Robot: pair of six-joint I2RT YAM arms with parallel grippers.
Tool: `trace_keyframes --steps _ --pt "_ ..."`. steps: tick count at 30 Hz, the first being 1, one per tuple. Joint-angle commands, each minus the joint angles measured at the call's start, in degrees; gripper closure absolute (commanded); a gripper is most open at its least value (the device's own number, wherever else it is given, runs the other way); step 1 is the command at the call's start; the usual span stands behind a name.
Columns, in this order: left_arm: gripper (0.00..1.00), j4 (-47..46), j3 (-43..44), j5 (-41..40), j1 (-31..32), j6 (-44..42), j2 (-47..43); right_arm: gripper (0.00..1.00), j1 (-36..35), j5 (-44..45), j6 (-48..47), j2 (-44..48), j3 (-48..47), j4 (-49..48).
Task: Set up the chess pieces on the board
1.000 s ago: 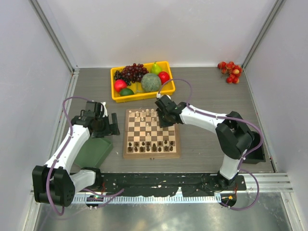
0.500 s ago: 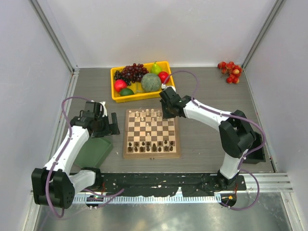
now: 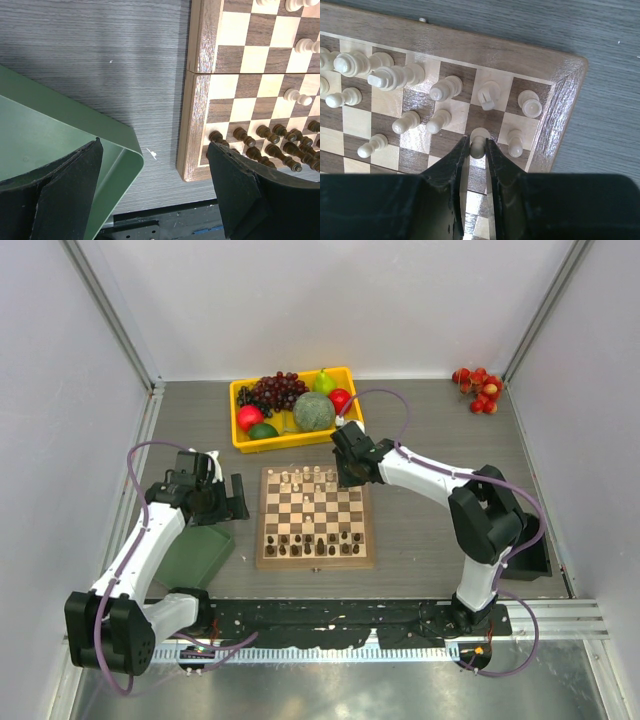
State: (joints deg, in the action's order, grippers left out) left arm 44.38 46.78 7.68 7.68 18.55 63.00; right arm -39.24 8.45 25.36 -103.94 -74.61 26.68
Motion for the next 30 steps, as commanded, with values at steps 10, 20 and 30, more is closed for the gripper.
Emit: trace_keyframes --steps 10,20,30 --pt "0.07 -1.67 0.24 1.19 -0.30 -1.06 -1.57 0.76 0.13 0.43 -0.40 -2.23 -2.21 -1.89" --pt "0.07 -1.75 0.50 1.28 -0.30 -1.06 -0.95 0.59 0.13 -1.24 -0.76 1.10 -1.77 -1.89" --pt "0.07 -1.40 0.76 -0.12 -0.30 -1.14 0.01 0.47 -0.57 -4.93 -0.49 7.52 0.78 -2.51"
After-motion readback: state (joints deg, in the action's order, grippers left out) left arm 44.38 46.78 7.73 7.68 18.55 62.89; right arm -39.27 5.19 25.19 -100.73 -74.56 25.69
